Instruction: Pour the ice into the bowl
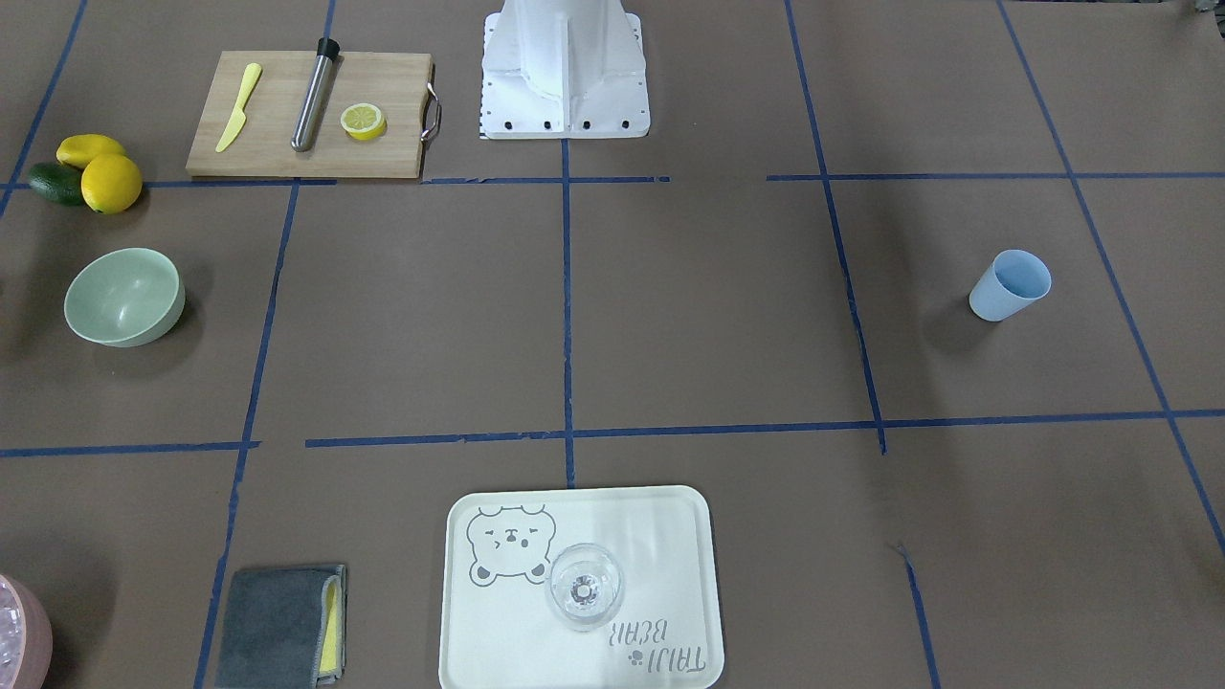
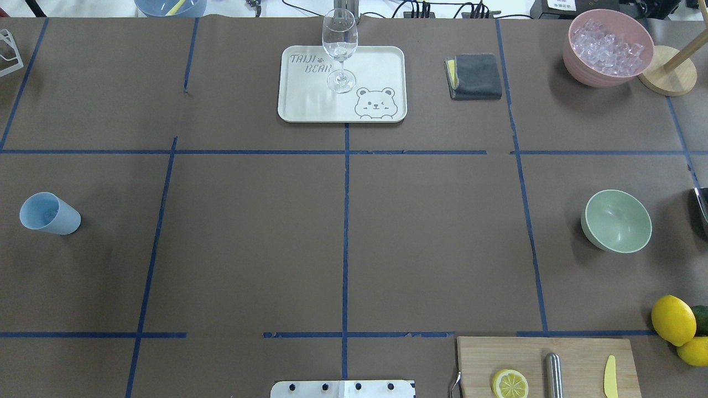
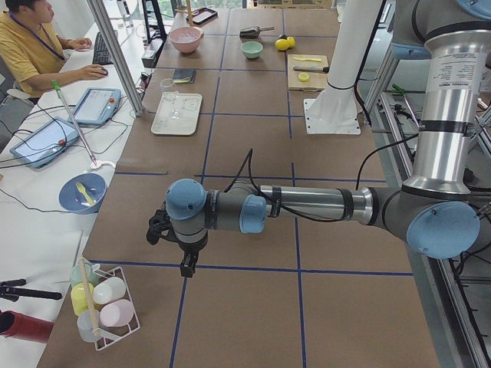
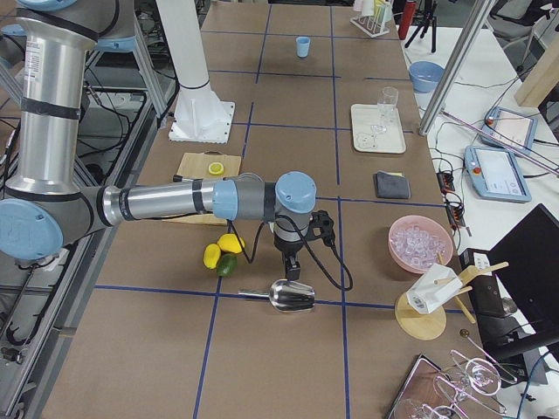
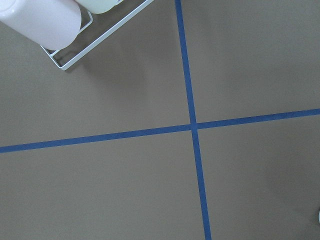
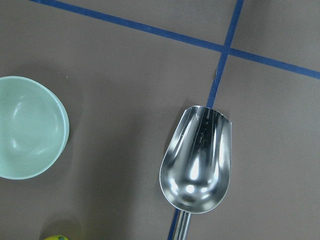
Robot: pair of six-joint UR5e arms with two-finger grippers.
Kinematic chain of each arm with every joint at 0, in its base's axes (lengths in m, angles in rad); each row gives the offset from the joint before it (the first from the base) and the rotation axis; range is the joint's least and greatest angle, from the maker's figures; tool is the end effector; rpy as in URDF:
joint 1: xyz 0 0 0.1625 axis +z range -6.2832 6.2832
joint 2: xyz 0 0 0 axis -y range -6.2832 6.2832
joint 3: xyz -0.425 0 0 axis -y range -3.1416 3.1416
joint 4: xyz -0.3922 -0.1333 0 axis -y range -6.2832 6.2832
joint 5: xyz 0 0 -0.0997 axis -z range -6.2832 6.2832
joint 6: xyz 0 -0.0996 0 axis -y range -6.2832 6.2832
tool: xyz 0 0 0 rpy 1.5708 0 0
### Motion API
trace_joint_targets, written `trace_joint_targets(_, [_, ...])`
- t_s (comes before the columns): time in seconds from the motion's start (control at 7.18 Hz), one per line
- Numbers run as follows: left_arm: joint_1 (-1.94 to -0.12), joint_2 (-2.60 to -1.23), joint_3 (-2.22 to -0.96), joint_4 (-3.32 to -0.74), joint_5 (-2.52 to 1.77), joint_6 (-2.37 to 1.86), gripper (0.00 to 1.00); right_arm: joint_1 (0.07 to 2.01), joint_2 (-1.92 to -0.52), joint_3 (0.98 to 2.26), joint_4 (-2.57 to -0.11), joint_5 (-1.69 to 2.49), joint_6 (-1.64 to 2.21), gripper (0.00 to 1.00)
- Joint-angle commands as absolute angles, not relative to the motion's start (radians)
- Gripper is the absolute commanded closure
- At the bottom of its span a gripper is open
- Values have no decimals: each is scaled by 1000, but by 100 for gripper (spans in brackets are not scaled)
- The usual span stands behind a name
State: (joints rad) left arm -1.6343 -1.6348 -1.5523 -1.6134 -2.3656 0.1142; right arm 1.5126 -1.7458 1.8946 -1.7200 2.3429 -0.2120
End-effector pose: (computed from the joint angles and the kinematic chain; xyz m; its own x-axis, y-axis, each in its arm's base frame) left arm -0.0954 -0.5194 0.6295 0.7056 0.1314 -0.6963 -0.0173 0.9856 0.1684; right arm 0.0397 -0.4166 0.5943 0.6870 -0.2505 0.6821 0.2074 0.9672 0.1464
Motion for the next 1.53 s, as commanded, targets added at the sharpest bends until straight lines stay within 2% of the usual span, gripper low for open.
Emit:
trace_joint_targets(0.0, [-1640, -1585, -1640, -1612, -2361, 126, 0, 1513, -1746, 1890, -1717, 2336, -207, 0])
trace_joint_targets(0.7, [-1634, -1528, -1643, -1628, -2370, 130, 0, 1456, -1747, 1888, -1671, 2456, -181, 0])
trace_joint_targets(1.11, [-1632, -1516, -1644, -1700, -2375, 129, 0, 1260, -1746, 1859, -1323, 2425, 341, 0])
trace_joint_targets(1.39, [-1632, -1516, -1644, -1700, -2375, 129, 0, 1185, -1746, 1852, -1269, 2363, 484, 0])
